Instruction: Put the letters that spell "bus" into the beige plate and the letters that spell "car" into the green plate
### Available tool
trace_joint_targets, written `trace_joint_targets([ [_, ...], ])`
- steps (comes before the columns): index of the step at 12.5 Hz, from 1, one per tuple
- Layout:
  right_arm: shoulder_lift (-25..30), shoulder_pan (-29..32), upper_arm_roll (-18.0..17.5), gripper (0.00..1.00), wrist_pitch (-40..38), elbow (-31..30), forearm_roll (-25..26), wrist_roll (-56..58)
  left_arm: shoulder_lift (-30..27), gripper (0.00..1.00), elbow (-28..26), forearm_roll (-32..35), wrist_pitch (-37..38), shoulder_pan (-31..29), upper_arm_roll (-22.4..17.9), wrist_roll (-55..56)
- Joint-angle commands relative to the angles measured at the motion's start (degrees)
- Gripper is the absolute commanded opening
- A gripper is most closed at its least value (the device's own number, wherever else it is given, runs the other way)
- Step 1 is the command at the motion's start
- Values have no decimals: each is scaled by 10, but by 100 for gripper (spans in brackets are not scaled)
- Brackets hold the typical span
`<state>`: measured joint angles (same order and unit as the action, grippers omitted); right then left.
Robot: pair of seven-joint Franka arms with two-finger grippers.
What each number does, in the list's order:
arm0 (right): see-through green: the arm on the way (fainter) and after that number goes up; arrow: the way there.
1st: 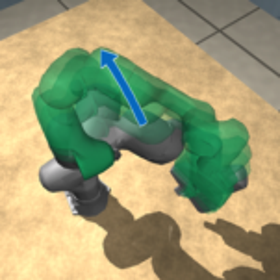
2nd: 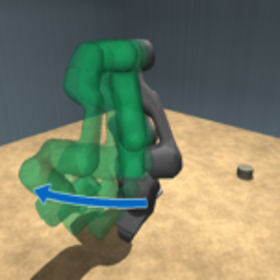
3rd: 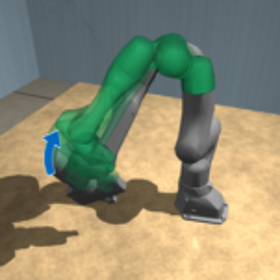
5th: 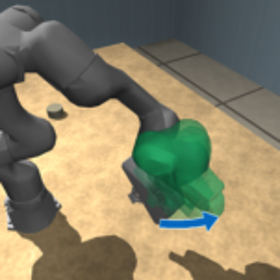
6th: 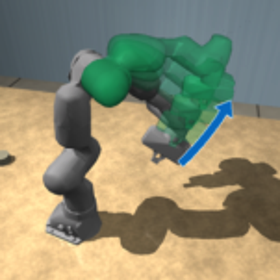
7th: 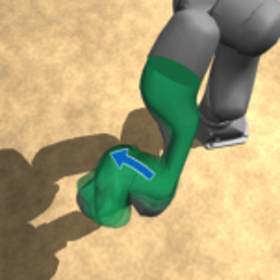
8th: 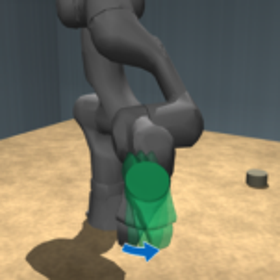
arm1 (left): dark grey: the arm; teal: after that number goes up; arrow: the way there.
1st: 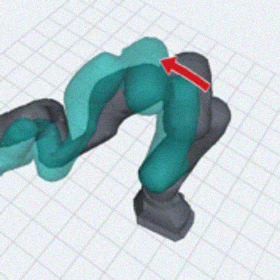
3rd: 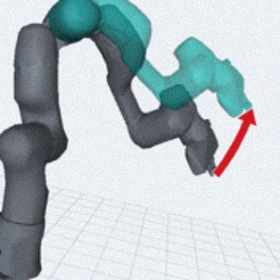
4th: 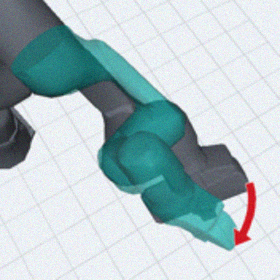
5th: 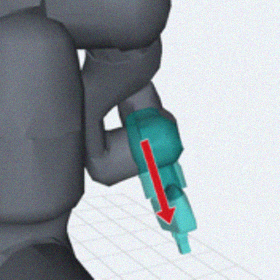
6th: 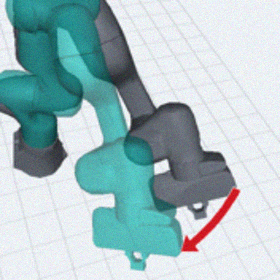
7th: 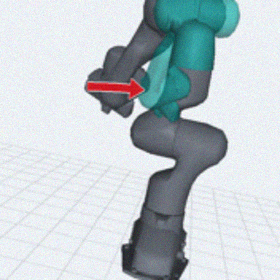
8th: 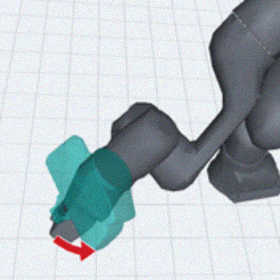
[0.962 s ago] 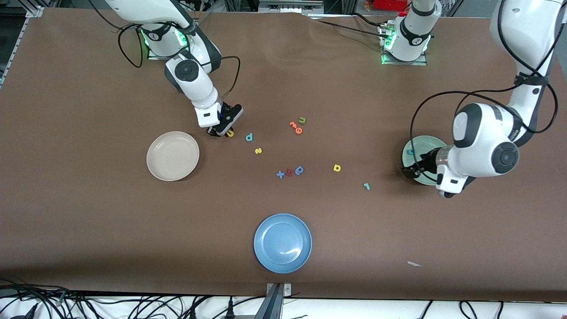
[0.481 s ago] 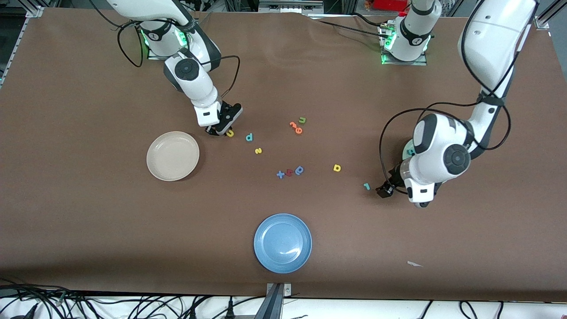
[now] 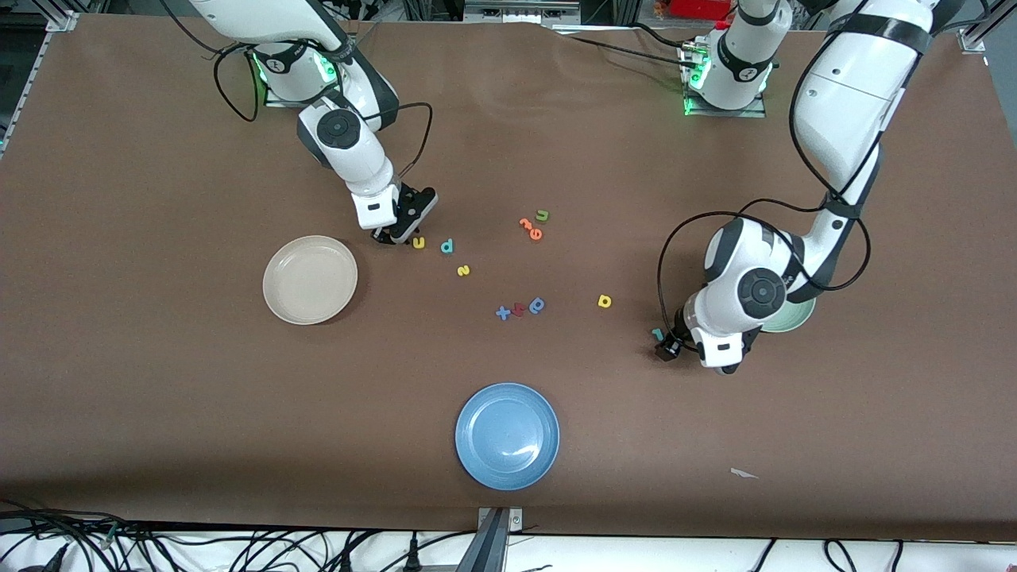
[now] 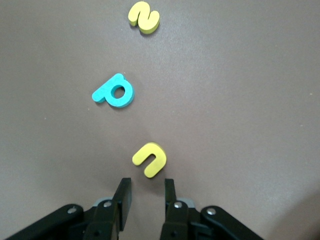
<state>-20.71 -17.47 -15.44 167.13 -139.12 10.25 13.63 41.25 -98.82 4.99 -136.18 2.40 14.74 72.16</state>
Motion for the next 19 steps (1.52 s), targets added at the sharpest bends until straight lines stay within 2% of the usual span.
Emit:
trace_joint_targets([
  [1,-11,1,-1,34,6,10,9,5,19,82,28,22,0,13,-6,23],
  [3,-11,1,-2,34,6,17,9,1,19,70,28,24,2,20,-6,23],
  [6,-22,-5,-4,35,6,35,7,-5,20,37,28,24,3,20,-7,21],
  [7,-24,-5,-5,40,6,40,7,-4,20,29,28,24,3,20,-7,21],
  [8,-28,-5,-5,59,6,43,7,-3,20,18,28,25,3,20,-8,21],
  [9,-33,-5,-5,89,7,43,7,-4,21,12,28,29,4,20,-8,21],
  [10,-33,-5,-5,97,6,43,7,-1,21,8,28,35,6,20,-8,22],
  [11,-34,-5,-5,96,6,43,7,1,20,0,28,35,7,18,-8,21],
  [12,-40,-5,-4,95,7,43,7,3,16,0,28,36,10,15,-8,19],
  [13,-43,-6,-4,89,9,43,7,3,8,0,28,36,18,10,-7,16],
  [15,-48,-6,-4,69,11,43,9,5,-33,0,28,36,101,-5,-5,-35],
  [16,-55,-7,-4,56,15,43,9,5,-57,0,28,27,155,-19,-2,-76],
  [17,-61,-12,-4,38,26,42,11,5,-81,0,28,20,206,-39,2,-121],
  [19,-57,-12,-5,24,28,43,9,4,-114,0,25,-13,296,-74,6,-230],
])
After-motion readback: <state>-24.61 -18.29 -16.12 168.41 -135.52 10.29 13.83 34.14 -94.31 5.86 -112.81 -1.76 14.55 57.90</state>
